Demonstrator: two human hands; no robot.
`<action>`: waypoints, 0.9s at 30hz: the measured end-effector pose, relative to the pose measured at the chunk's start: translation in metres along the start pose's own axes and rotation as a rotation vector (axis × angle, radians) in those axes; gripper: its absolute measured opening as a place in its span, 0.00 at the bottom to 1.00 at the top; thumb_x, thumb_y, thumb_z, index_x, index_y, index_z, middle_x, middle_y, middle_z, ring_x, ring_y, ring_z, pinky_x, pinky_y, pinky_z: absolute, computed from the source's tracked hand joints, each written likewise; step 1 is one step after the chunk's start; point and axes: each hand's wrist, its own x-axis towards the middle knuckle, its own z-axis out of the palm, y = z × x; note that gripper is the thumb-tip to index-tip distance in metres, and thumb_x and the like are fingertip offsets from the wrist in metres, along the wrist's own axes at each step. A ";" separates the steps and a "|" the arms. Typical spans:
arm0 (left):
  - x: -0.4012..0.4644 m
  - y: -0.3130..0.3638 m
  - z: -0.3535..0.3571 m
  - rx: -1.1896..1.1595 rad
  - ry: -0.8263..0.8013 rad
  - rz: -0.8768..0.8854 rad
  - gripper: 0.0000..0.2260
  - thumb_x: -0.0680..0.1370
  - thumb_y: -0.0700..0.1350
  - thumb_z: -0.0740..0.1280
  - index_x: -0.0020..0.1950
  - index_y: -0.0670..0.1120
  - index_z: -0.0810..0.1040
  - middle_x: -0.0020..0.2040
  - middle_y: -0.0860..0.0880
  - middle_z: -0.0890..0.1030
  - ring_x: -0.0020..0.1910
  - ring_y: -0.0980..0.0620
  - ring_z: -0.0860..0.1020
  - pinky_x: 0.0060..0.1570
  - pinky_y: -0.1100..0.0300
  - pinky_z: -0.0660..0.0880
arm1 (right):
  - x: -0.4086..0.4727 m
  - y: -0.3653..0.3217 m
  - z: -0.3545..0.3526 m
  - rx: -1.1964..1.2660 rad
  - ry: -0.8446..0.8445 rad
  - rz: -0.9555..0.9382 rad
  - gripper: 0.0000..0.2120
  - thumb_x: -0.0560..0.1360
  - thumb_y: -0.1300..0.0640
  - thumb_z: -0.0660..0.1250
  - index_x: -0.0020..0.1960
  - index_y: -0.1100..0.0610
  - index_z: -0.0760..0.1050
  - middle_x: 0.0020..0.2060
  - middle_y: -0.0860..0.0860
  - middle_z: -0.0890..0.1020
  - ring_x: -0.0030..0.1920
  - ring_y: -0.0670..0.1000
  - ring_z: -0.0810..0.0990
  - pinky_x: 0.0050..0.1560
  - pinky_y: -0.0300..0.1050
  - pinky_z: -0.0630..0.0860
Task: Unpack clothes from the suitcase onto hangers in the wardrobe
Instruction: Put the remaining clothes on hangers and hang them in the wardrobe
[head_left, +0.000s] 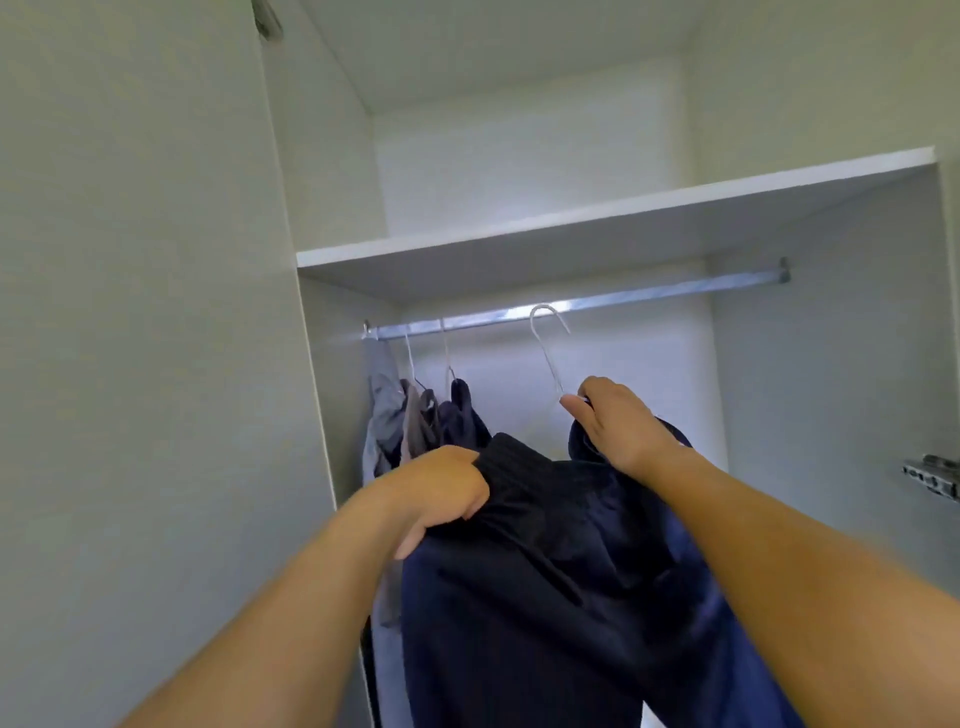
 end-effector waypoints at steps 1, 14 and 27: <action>0.016 0.000 0.003 -0.070 0.014 -0.023 0.10 0.68 0.28 0.56 0.34 0.43 0.65 0.31 0.47 0.67 0.32 0.50 0.64 0.29 0.60 0.61 | 0.011 0.009 0.005 -0.004 -0.026 0.016 0.15 0.82 0.46 0.55 0.44 0.56 0.69 0.43 0.52 0.75 0.44 0.54 0.73 0.47 0.49 0.71; 0.203 0.059 0.005 -0.557 0.227 -0.228 0.12 0.77 0.33 0.56 0.43 0.47 0.75 0.47 0.43 0.80 0.46 0.43 0.79 0.49 0.51 0.80 | 0.163 0.015 -0.007 0.003 -0.321 0.090 0.23 0.79 0.59 0.60 0.73 0.58 0.64 0.71 0.55 0.68 0.66 0.57 0.71 0.68 0.47 0.67; 0.283 0.050 0.021 -0.387 0.270 -0.442 0.18 0.78 0.35 0.58 0.67 0.37 0.72 0.55 0.40 0.78 0.45 0.44 0.78 0.44 0.54 0.74 | 0.165 0.011 -0.012 -0.082 -0.505 0.123 0.25 0.81 0.56 0.57 0.76 0.55 0.56 0.75 0.54 0.61 0.72 0.58 0.64 0.73 0.52 0.60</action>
